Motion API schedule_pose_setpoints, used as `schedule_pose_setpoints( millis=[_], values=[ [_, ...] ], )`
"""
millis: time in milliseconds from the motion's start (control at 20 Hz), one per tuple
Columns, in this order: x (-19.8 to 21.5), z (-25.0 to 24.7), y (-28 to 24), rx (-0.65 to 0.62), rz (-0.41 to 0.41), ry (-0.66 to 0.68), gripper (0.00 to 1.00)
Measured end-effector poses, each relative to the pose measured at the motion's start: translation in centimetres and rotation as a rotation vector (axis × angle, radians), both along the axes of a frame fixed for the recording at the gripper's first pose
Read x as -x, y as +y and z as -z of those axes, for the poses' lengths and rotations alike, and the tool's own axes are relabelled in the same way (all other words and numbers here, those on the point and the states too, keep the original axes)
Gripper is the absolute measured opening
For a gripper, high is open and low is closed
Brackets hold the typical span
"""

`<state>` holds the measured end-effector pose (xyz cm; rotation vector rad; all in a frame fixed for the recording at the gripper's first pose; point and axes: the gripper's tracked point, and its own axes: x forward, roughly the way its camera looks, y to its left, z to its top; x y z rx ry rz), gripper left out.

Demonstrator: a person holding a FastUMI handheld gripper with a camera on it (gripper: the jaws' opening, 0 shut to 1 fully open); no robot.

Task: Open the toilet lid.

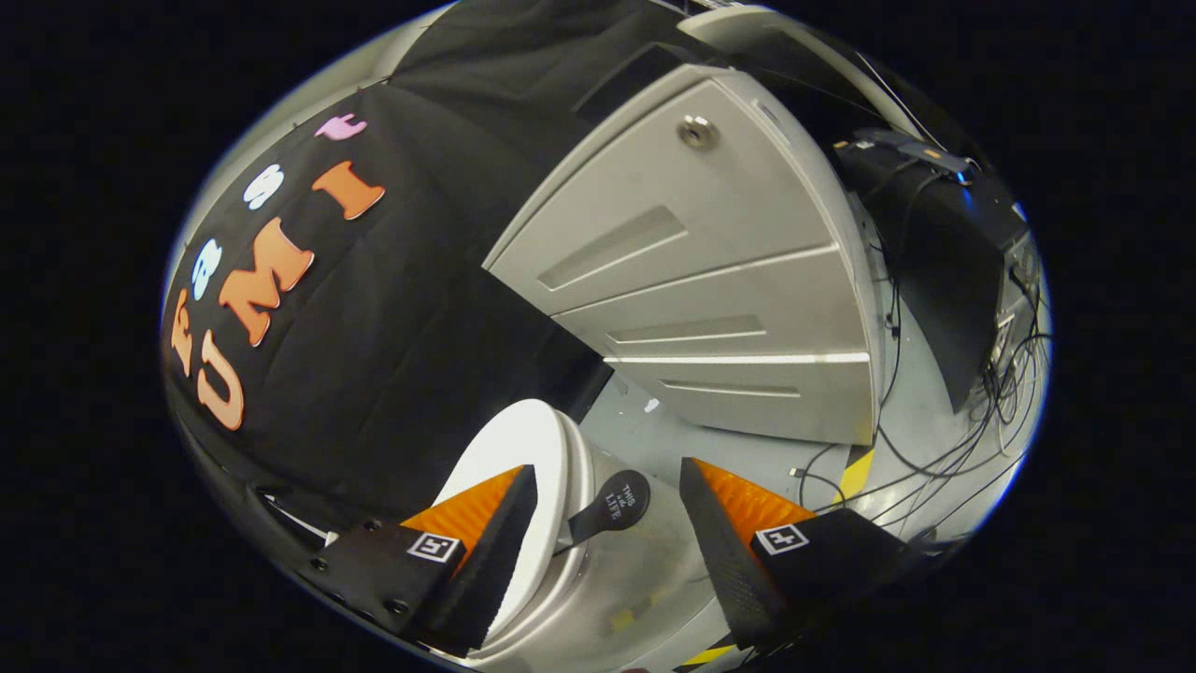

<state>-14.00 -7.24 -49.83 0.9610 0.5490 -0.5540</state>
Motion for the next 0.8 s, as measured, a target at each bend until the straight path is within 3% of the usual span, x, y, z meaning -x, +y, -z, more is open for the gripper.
schedule_pose_setpoints(
  millis=[250,450,550,600,700,800],
  values=[
    [-1.2,2.1,-0.8,-0.137,0.083,-0.027,0.98],
    [-2.3,2.8,0.0,-0.233,0.099,-0.049,0.81],
    [-2.9,2.9,1.2,-0.281,0.065,-0.060,0.69],
    [-3.1,2.9,1.3,-0.285,0.058,-0.062,0.68],
    [-3.3,3.3,1.8,-0.296,0.046,-0.042,0.46],
    [-3.2,3.2,1.7,-0.302,0.057,-0.043,0.37]
  ],
)
